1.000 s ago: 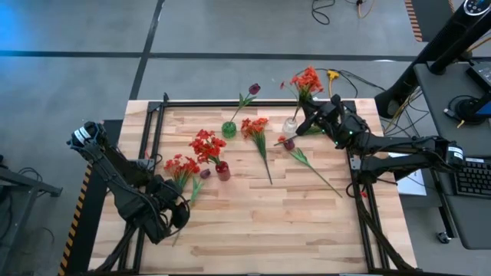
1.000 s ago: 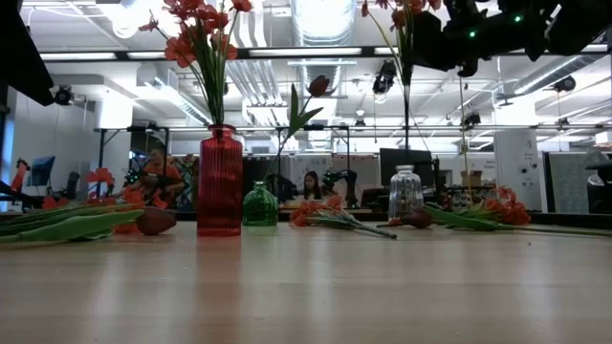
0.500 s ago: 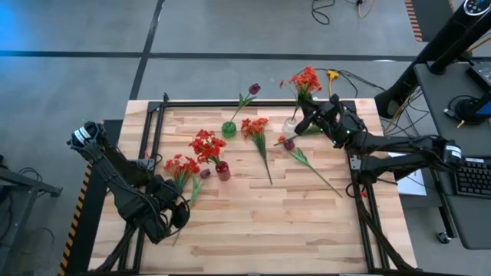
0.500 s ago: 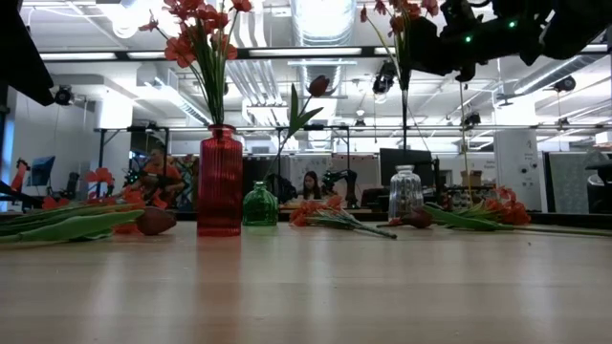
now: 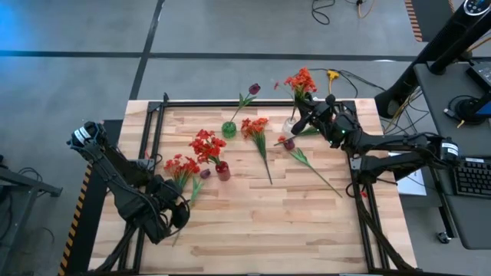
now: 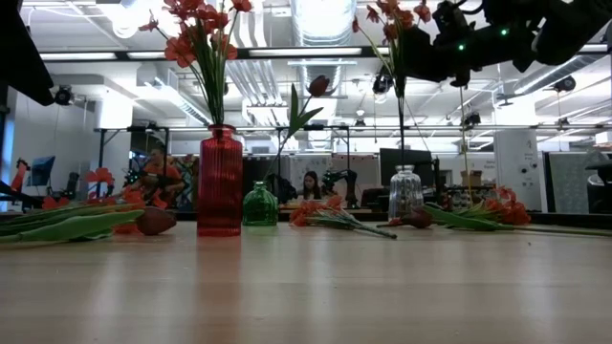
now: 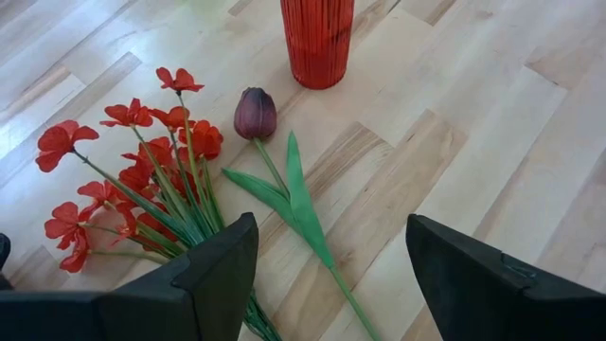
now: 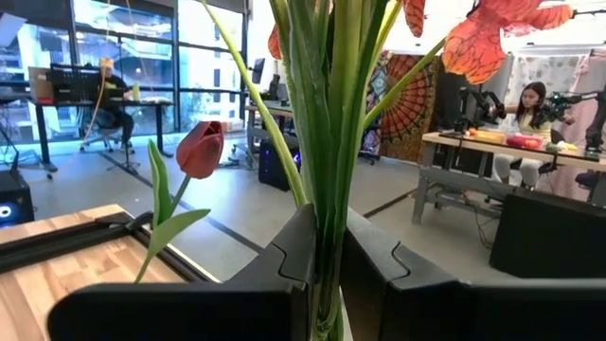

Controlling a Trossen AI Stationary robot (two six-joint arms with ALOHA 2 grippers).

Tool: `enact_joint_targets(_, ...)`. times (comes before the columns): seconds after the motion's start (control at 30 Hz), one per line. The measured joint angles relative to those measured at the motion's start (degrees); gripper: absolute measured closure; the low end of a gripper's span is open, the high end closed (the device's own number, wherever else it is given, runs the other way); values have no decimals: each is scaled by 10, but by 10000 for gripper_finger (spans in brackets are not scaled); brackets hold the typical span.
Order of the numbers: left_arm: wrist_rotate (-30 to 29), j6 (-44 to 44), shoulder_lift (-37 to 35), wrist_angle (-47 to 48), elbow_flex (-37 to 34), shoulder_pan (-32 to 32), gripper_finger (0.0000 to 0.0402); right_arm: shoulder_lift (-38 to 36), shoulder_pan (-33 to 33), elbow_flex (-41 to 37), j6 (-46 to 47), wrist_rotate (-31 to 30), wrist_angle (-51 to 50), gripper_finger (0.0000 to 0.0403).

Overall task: Sort flowers into vase by color
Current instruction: Put the bottom orange flowers into the transparent vase

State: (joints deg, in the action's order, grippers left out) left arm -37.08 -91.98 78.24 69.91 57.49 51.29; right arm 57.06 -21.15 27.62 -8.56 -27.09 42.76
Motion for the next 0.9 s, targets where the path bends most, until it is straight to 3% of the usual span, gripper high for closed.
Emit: enact_joint_targets(0.9,0,0,0,0,0,0,151,1,-3,0,11,-1,-5,374)
